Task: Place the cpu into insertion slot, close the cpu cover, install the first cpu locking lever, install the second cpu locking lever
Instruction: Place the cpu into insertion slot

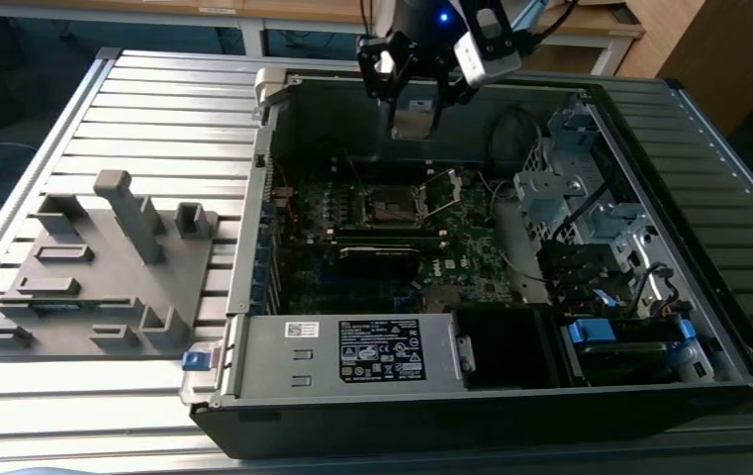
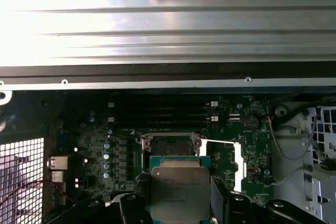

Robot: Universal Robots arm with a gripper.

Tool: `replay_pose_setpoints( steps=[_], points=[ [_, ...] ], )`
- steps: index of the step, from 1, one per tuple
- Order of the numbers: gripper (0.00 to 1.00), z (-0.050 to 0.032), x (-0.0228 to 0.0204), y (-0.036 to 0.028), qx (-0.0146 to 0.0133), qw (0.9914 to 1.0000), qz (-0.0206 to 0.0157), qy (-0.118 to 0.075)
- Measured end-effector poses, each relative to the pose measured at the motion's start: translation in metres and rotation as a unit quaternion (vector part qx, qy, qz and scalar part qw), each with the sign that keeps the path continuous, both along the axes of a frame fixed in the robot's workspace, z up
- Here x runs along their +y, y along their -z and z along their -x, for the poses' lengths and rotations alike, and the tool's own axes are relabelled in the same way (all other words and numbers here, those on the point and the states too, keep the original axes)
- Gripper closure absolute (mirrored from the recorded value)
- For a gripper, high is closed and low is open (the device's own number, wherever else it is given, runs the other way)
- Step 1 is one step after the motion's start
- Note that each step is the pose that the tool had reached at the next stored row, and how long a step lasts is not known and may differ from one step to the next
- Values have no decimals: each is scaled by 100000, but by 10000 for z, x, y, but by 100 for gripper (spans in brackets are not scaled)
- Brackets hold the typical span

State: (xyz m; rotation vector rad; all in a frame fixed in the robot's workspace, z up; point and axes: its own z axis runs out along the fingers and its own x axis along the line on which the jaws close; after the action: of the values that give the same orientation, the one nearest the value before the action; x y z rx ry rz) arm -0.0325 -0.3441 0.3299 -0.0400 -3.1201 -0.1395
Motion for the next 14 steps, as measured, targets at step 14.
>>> replay_pose_setpoints(
  steps=[14],
  points=[
    [46, 0, 0, 56, 0, 100000, 15, -1]
  ],
)
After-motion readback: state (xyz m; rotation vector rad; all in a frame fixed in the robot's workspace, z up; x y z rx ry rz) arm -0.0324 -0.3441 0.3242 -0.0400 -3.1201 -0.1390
